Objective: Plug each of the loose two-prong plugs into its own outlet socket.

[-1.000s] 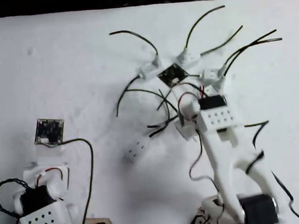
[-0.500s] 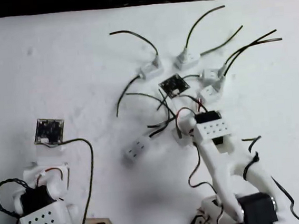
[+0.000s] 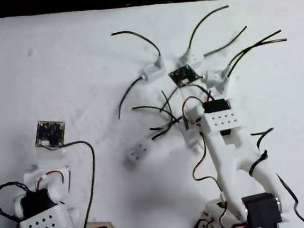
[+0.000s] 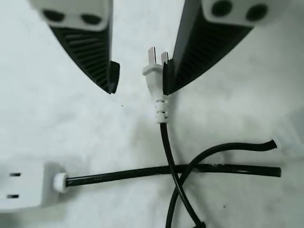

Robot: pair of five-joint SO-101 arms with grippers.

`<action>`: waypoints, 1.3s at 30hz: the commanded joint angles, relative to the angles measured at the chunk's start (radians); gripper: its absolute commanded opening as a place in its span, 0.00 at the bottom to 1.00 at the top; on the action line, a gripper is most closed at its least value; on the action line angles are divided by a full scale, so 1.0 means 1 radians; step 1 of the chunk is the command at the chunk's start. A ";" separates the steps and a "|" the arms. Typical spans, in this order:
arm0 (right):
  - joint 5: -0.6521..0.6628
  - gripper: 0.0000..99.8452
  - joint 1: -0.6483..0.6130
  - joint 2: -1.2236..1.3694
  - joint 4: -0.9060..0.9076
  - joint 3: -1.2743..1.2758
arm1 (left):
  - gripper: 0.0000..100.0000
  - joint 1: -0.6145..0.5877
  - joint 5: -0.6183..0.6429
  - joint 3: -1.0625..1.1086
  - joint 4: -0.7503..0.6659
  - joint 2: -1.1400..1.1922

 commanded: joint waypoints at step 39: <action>-0.071 0.12 0.021 0.294 0.246 -0.313 | 0.03 -0.004 -0.009 -0.002 -0.008 -0.012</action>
